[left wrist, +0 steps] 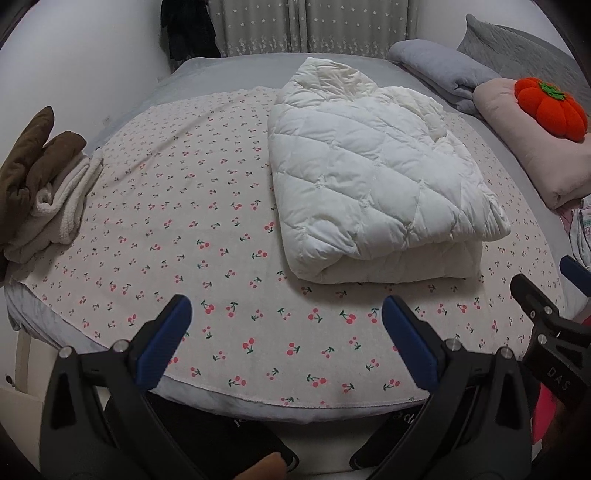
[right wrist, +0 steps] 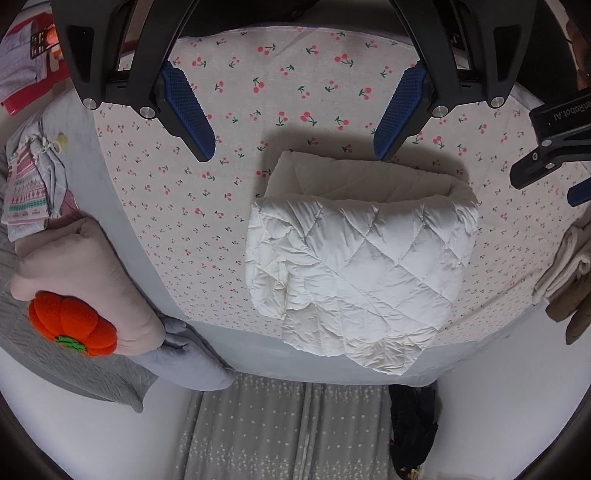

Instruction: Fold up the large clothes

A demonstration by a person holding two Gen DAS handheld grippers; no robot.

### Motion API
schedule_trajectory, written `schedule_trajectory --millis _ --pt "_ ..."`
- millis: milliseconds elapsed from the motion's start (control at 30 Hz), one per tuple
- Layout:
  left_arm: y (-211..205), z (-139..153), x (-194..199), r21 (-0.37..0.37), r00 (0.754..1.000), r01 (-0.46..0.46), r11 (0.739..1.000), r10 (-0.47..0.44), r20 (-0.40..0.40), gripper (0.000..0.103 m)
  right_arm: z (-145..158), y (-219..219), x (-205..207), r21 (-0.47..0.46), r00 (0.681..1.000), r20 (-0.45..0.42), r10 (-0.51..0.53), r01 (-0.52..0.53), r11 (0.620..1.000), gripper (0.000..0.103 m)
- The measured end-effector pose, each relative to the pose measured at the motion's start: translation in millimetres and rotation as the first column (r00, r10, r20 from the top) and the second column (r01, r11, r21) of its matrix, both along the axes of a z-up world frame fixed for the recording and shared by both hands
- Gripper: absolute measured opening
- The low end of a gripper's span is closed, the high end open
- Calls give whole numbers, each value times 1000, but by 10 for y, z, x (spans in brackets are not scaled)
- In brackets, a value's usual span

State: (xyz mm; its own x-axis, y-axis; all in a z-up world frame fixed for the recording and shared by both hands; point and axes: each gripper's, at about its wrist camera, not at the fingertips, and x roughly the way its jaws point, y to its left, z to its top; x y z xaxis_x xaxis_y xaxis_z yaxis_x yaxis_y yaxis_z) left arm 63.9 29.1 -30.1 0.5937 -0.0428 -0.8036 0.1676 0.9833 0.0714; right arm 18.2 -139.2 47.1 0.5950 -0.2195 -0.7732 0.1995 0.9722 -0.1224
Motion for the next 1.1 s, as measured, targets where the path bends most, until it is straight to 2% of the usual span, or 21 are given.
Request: schedule_trajectory --millis 1100 --pt "-33 -12 -19 -3 1000 26 1000 -26 -14 102 -47 59 61 21 999 -14 29 -29 999 90"
